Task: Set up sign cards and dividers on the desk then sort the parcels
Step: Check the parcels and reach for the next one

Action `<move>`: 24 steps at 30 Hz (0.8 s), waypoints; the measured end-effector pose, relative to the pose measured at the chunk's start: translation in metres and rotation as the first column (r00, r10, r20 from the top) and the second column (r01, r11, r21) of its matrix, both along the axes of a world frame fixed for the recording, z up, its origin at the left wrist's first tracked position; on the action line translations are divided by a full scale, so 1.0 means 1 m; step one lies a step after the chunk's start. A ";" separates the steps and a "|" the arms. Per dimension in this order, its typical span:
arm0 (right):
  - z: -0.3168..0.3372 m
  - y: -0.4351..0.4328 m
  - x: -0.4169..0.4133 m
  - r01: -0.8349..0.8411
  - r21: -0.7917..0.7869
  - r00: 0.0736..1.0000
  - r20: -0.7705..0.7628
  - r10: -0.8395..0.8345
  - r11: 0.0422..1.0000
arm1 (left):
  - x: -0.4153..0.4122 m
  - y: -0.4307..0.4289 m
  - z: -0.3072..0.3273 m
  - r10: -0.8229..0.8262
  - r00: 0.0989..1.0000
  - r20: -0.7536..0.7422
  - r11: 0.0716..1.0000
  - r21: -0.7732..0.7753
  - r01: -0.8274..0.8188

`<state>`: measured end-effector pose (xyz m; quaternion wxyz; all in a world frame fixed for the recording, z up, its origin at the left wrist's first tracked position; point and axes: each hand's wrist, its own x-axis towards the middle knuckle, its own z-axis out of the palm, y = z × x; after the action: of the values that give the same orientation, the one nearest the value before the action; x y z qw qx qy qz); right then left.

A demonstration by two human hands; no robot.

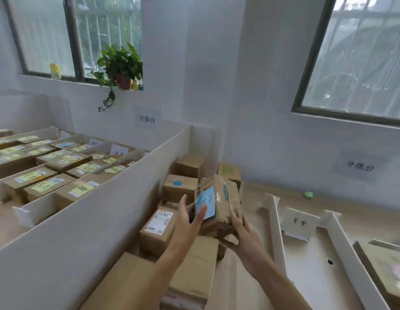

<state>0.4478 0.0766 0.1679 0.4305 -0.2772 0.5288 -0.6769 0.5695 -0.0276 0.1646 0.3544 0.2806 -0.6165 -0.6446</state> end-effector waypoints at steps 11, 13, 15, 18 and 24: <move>-0.015 0.231 0.004 -0.042 -0.084 0.973 0.222 0.060 0.996 | -0.008 0.179 0.000 -0.353 0.933 -0.063 0.878 0.323 0.354; -0.022 0.266 0.003 -0.038 -0.033 0.974 0.224 0.044 0.999 | -0.017 0.205 -0.009 -0.427 0.902 -0.067 0.835 0.354 0.422; -0.028 0.296 0.001 0.051 0.098 0.981 0.180 -0.068 0.994 | -0.024 0.235 -0.014 -0.456 0.889 -0.044 0.817 0.376 0.437; -0.038 0.331 -0.007 0.272 0.291 0.962 -0.088 -0.258 0.917 | -0.041 0.276 -0.028 -0.439 0.898 0.003 0.845 0.339 0.412; -0.034 0.379 -0.019 0.442 0.181 0.893 -0.181 -0.412 0.878 | -0.103 0.349 -0.039 -0.552 0.829 0.093 0.826 0.195 0.529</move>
<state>0.4286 0.4561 0.1343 0.2604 -0.1505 0.6761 -0.6726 0.4665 0.3215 0.1259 0.0874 0.1680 -0.6409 -0.7440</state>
